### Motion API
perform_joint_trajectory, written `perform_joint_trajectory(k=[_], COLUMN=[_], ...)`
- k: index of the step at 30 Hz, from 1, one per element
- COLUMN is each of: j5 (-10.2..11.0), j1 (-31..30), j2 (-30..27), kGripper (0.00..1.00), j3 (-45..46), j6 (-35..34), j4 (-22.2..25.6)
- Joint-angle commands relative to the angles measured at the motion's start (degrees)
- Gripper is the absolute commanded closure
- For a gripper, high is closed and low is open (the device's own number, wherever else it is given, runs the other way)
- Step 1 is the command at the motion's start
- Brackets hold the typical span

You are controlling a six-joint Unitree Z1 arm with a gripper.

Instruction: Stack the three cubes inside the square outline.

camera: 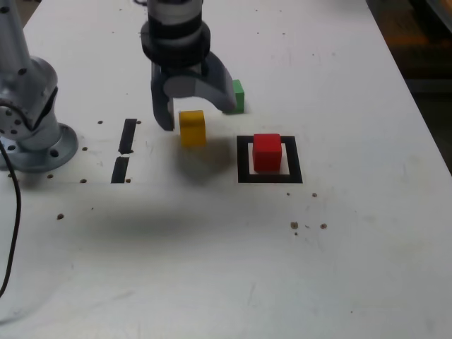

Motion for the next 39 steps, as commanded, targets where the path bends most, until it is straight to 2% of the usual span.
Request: perform_joint_trajectory(k=[1,7,27,35,39], j5=[-0.58,-0.96,0.8,0.84,0.76], j1=[0.46,0.95,1.45,1.77,2.28], j2=[0.43,1.42,4.79,5.48,5.55], kGripper=[0.04,0.04,0.07,0.14,0.25], j3=[1.49,3.79,5.91,6.31,7.04], j6=[0.0,0.0,0.0,-0.04,-0.38], j4=[-2.22,-5.73,-8.71,-8.84,-8.87])
